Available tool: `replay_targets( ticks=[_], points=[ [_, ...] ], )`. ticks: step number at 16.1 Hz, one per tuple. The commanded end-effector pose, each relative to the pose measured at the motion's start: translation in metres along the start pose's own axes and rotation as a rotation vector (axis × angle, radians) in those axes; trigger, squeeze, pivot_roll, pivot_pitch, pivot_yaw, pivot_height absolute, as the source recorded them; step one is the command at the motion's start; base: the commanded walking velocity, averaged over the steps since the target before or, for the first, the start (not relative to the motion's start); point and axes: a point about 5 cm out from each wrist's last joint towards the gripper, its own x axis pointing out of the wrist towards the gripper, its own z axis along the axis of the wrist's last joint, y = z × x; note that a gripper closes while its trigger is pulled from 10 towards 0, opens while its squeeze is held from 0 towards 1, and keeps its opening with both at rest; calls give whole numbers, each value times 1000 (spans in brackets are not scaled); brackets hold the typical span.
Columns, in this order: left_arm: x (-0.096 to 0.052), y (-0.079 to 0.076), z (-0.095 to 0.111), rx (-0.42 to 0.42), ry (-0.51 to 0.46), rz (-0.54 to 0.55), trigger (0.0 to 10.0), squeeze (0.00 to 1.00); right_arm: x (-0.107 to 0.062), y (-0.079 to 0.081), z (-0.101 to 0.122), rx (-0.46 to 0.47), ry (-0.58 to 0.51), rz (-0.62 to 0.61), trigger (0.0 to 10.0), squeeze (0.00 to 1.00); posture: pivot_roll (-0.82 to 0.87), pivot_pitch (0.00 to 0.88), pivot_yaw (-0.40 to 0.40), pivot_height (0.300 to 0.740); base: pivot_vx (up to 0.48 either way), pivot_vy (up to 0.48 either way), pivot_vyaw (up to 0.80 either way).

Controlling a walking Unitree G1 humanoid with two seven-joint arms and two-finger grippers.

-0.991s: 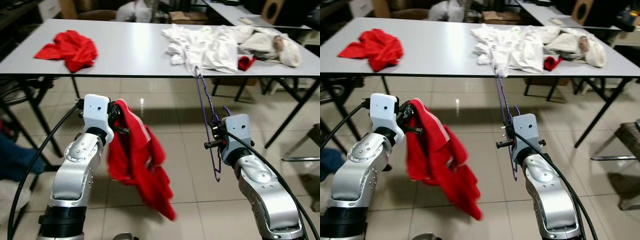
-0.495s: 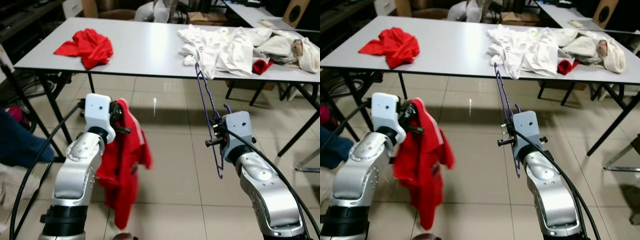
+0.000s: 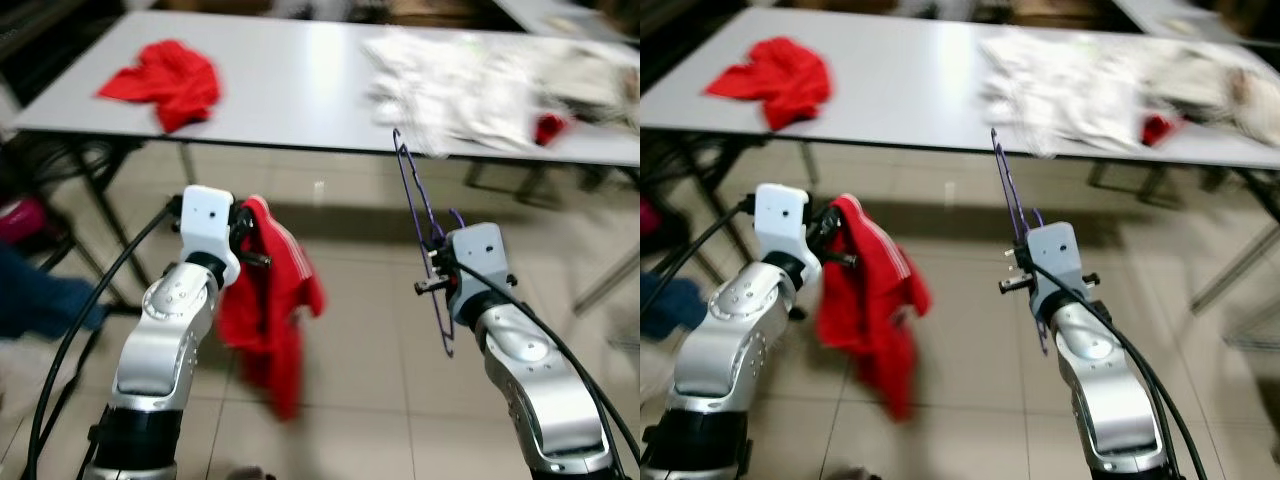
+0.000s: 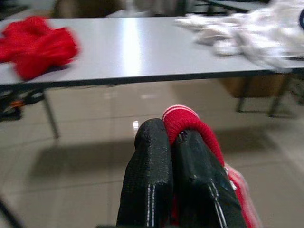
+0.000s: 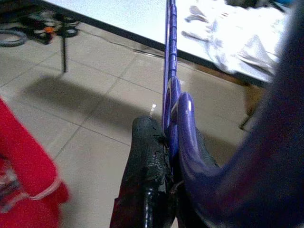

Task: Hang hanger

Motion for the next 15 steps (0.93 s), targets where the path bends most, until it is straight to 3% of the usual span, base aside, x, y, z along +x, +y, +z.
replay_targets(
  ticks=[1,15],
  points=[
    [1,3,9,11,-35,10,10000,0,1,2,1,-7,-7,9,10000,0,30,0,-13,740,311,0,800],
    [2,7,15,3,-52,12,10000,0,1,9,0,7,-8,47,10000,0,46,0,-15,740,324,0,0]
  ],
)
